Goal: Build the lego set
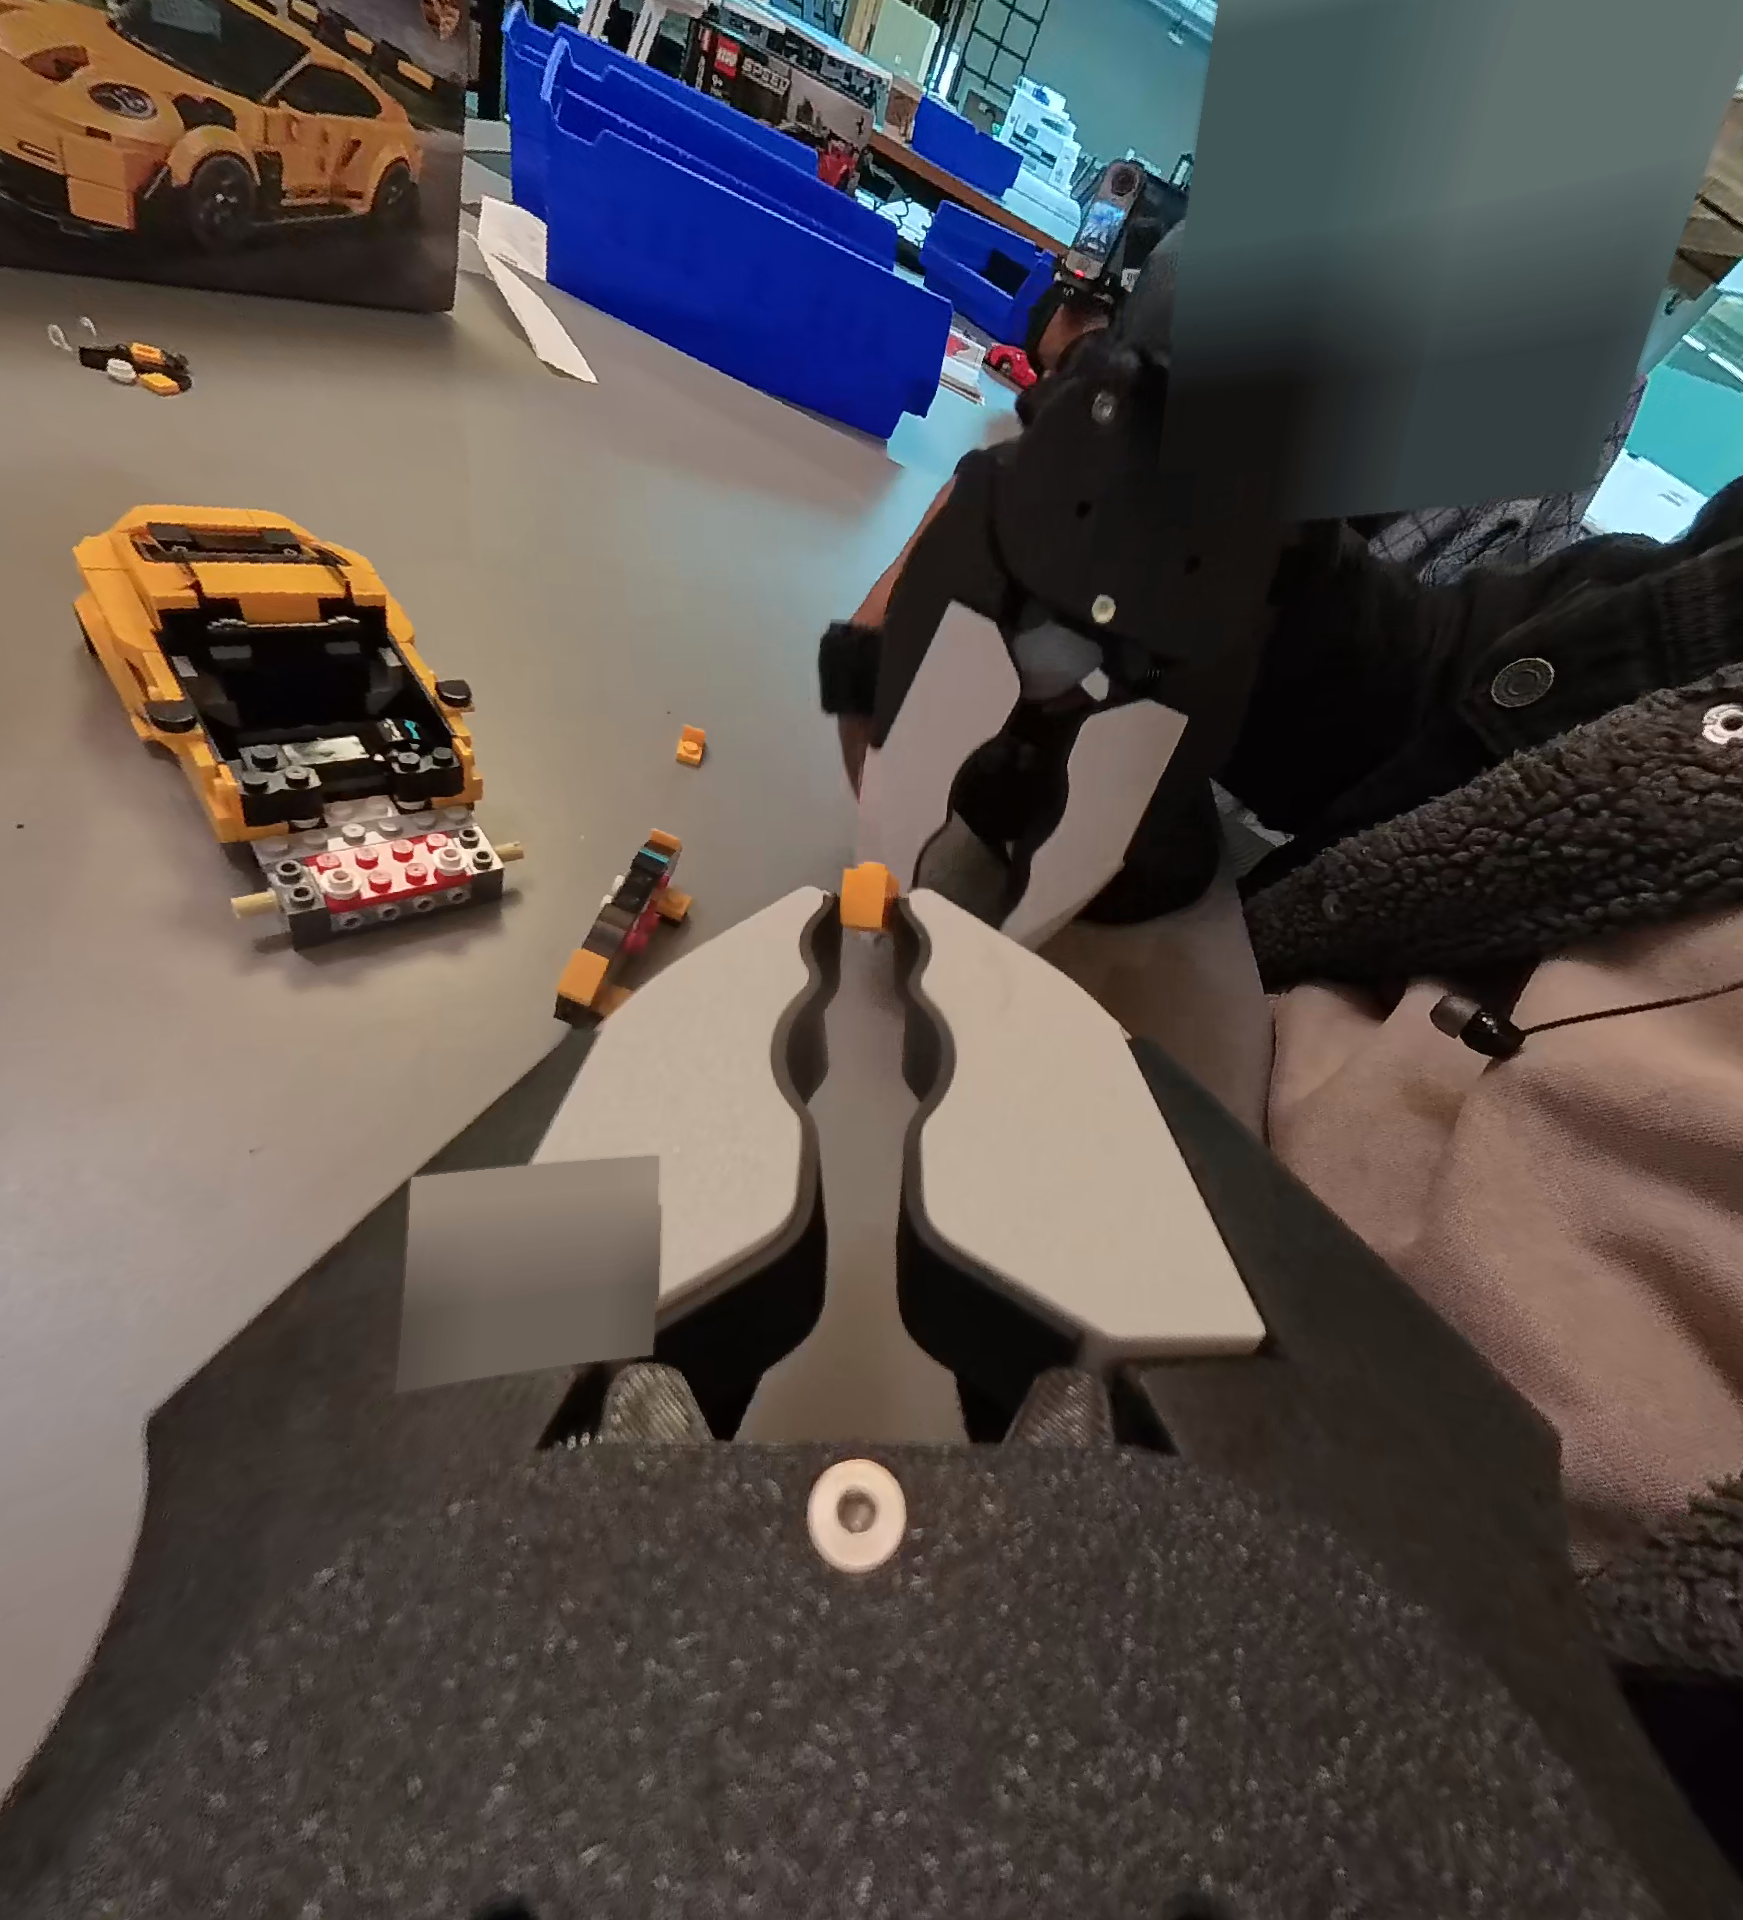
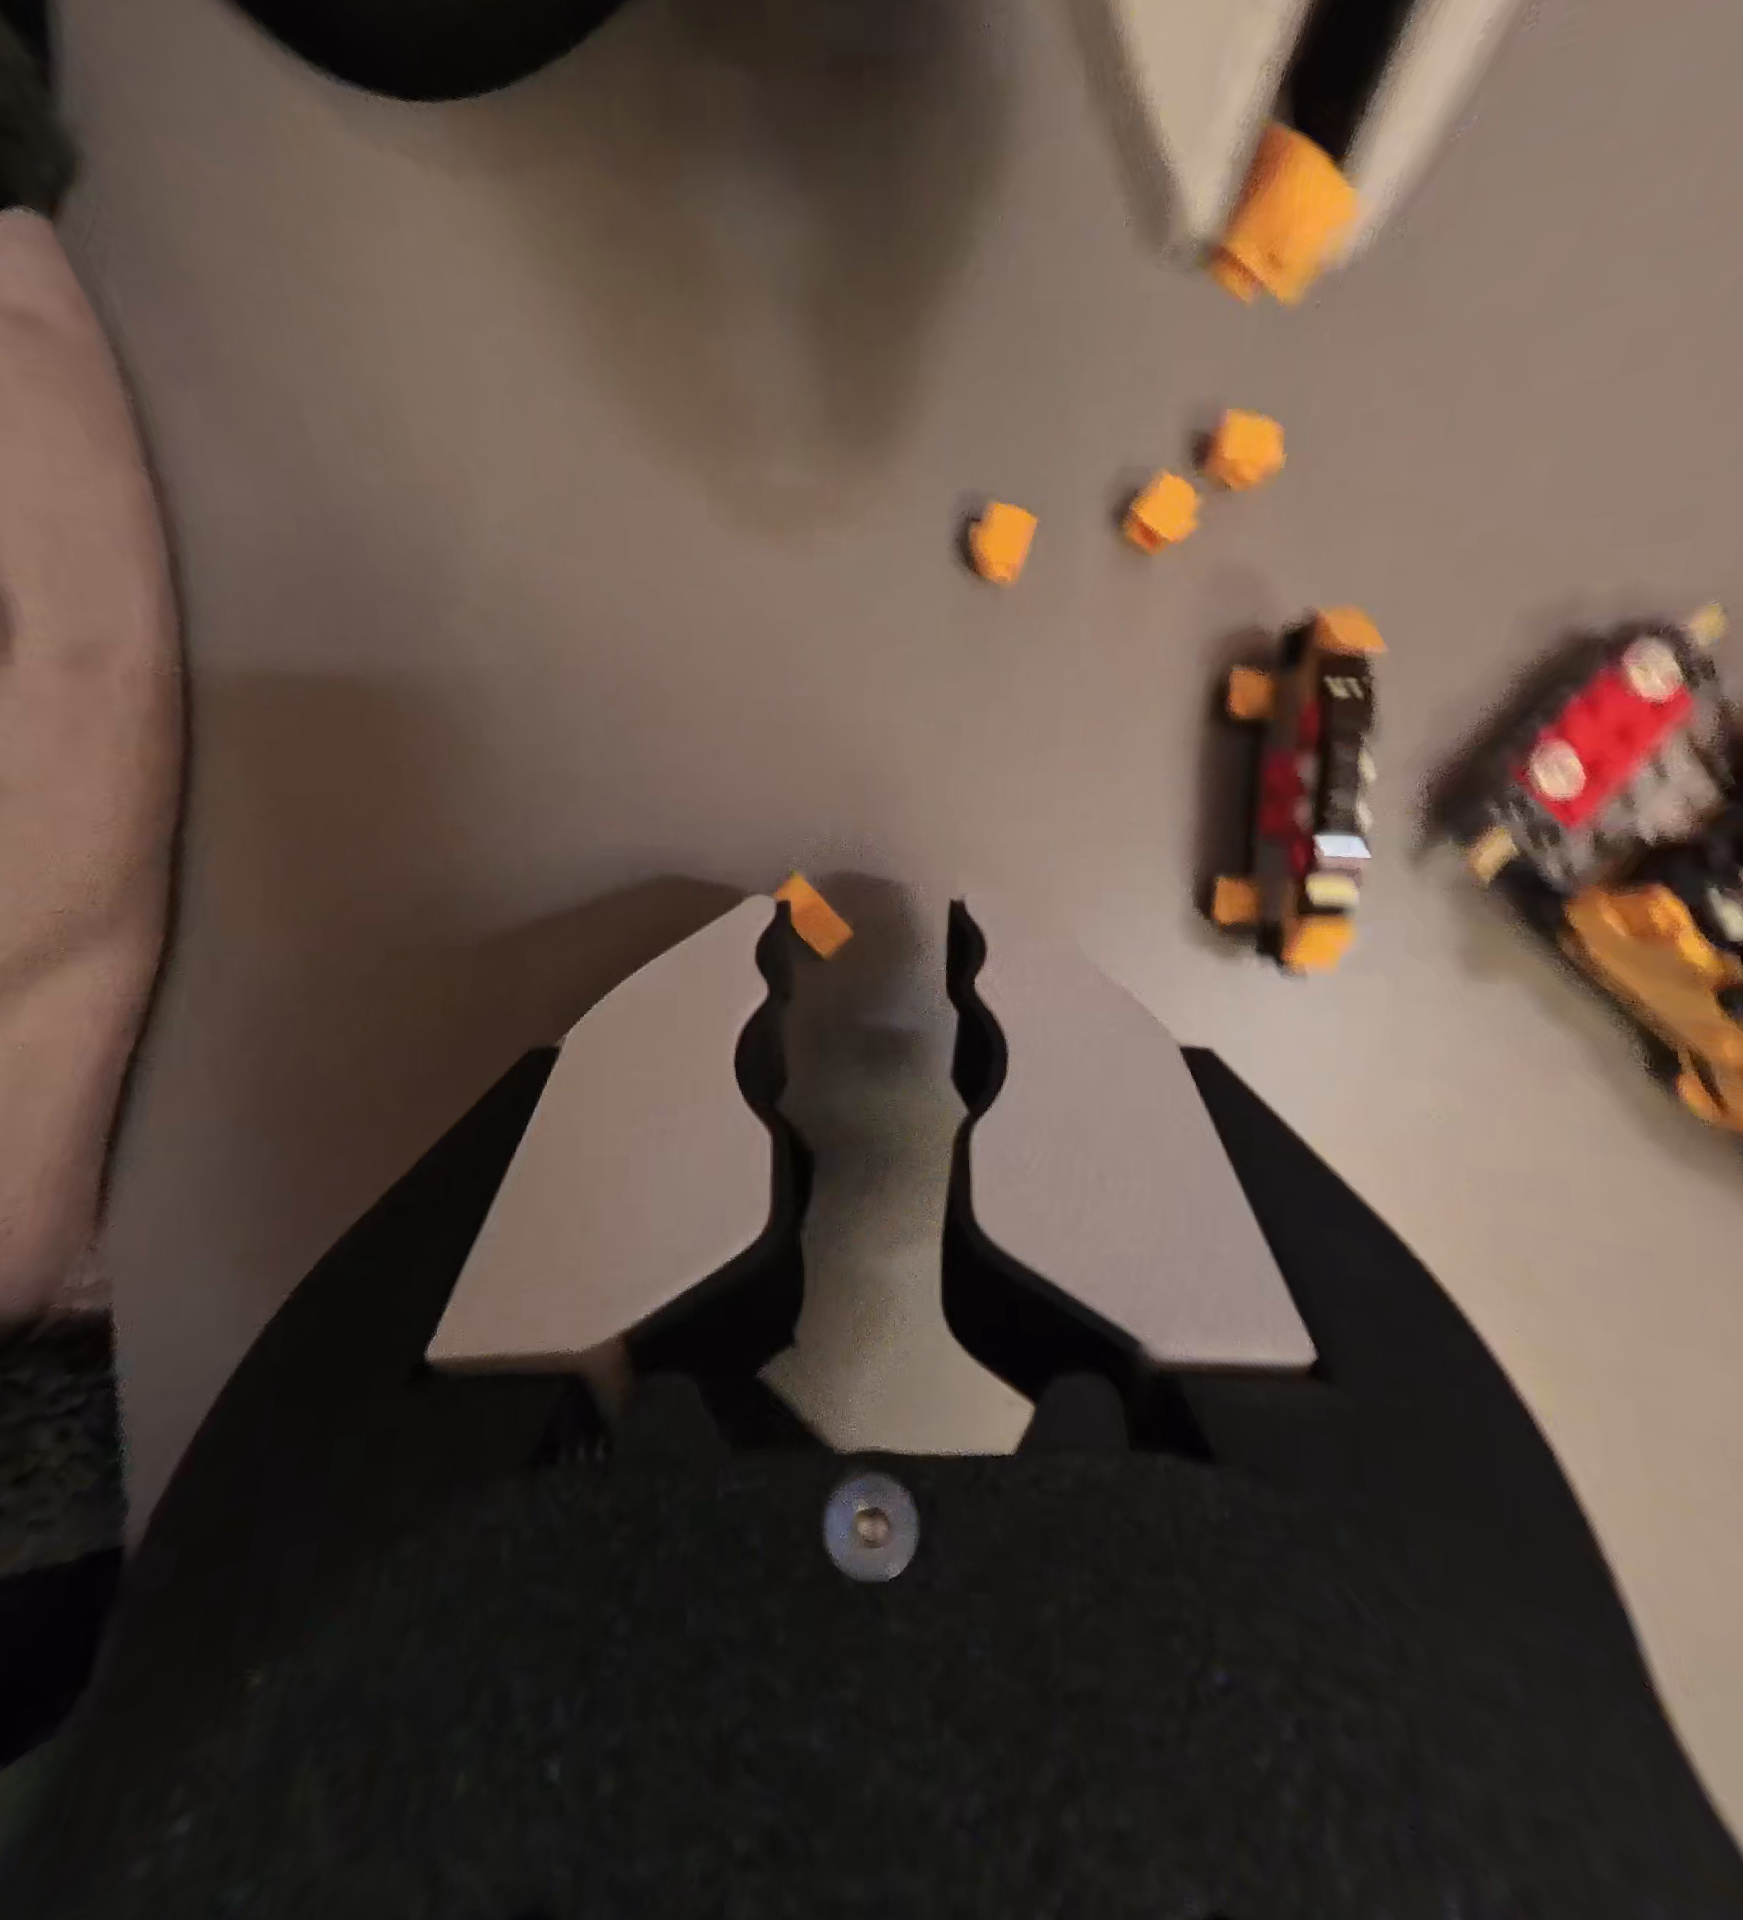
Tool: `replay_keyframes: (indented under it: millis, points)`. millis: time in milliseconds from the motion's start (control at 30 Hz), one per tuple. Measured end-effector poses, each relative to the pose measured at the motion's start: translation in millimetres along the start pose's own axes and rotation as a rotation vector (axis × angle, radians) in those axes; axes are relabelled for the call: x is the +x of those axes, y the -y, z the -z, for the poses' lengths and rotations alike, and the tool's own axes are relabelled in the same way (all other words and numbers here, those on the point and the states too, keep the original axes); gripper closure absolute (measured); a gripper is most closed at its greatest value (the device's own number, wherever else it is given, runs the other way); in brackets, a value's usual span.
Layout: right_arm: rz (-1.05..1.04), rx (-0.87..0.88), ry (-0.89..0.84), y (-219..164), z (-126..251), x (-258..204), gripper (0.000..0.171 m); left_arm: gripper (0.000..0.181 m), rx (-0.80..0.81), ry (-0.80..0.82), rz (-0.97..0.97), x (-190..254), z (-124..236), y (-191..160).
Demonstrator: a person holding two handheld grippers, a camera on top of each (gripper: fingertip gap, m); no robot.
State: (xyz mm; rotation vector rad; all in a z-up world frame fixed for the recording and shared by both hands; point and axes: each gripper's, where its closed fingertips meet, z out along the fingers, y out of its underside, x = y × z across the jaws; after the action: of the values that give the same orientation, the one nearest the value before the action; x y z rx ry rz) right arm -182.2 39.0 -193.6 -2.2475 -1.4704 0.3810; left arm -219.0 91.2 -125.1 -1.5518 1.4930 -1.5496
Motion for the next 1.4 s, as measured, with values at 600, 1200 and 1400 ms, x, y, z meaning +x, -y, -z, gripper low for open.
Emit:
replay_keyframes:
  millis: [600, 1200, 1400]
  points:
    - [-0.467, 0.058, -0.038, -3, -14, -17, 0.145, 0.172, -0.004, -0.001, 0.001, 3, -1, 0]
    - [-0.421, 0.022, -0.143, 2, -14, -13, 0.149, 0.172, -0.009, -0.001, 0.007, 2, 0, -1]
    - [-0.413, 0.056, -0.15, 5, -21, -10, 0.162, 0.172, -0.013, -0.005, 0.008, 3, -1, -2]
